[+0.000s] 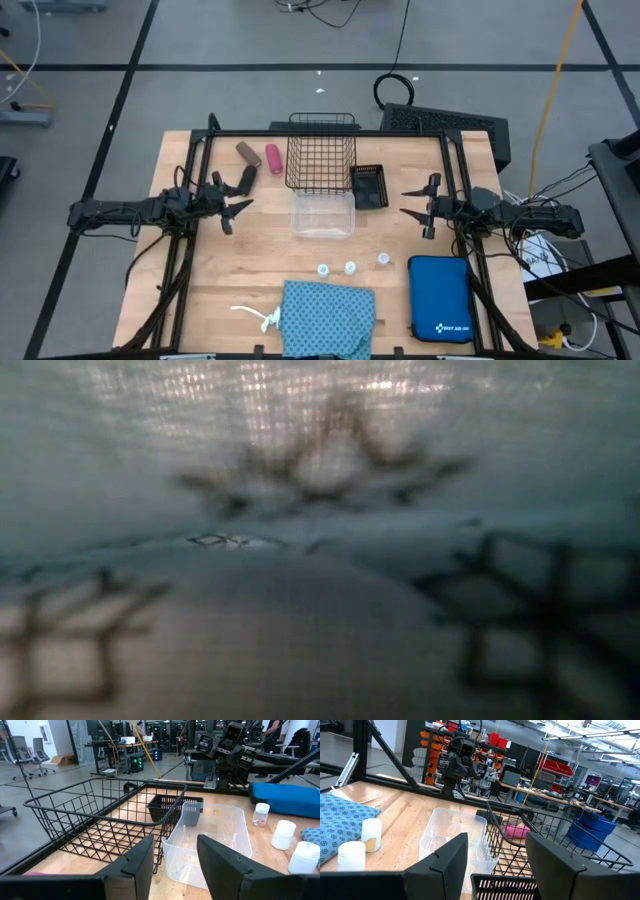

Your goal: Pick & Place Medicine items

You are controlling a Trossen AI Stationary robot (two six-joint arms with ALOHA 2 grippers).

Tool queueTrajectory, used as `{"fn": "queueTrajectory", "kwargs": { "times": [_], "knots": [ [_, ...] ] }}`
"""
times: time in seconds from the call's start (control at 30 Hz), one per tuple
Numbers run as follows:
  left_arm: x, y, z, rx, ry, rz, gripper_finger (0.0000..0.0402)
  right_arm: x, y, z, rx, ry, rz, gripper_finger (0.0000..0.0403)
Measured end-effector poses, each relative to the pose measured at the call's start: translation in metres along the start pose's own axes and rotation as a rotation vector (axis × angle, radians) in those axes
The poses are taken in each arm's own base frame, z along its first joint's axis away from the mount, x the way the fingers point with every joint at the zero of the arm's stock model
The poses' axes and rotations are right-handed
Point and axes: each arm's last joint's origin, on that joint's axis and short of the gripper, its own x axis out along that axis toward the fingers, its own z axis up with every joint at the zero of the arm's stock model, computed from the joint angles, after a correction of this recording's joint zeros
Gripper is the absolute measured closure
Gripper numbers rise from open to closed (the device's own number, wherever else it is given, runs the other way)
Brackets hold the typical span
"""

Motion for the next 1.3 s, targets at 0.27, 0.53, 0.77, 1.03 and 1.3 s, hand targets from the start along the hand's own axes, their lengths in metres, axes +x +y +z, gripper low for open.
{"fn": "queueTrajectory", "kwargs": {
  "times": [0.27, 0.53, 0.77, 1.03, 1.3],
  "knots": [
    [0.000, 0.000, 0.000, 0.000, 0.000, 0.000, 0.0245, 0.000, 0.000, 0.000, 0.000, 0.000, 0.000, 0.0213],
    [0.000, 0.000, 0.000, 0.000, 0.000, 0.000, 0.0245, 0.000, 0.000, 0.000, 0.000, 0.000, 0.000, 0.0212],
    [0.000, 0.000, 0.004, -0.015, -0.039, 0.000, 0.0245, 0.000, 0.000, 0.000, 0.000, 0.000, 0.000, 0.0211],
    [-0.001, 0.000, 0.011, -0.084, -0.116, -0.003, 0.0245, 0.000, 0.000, 0.000, 0.000, 0.000, 0.000, 0.0213],
    [-0.001, 0.000, 0.015, -0.086, -0.157, -0.004, 0.0245, 0.000, 0.000, 0.000, 0.000, 0.000, 0.000, 0.0213]
  ]
}}
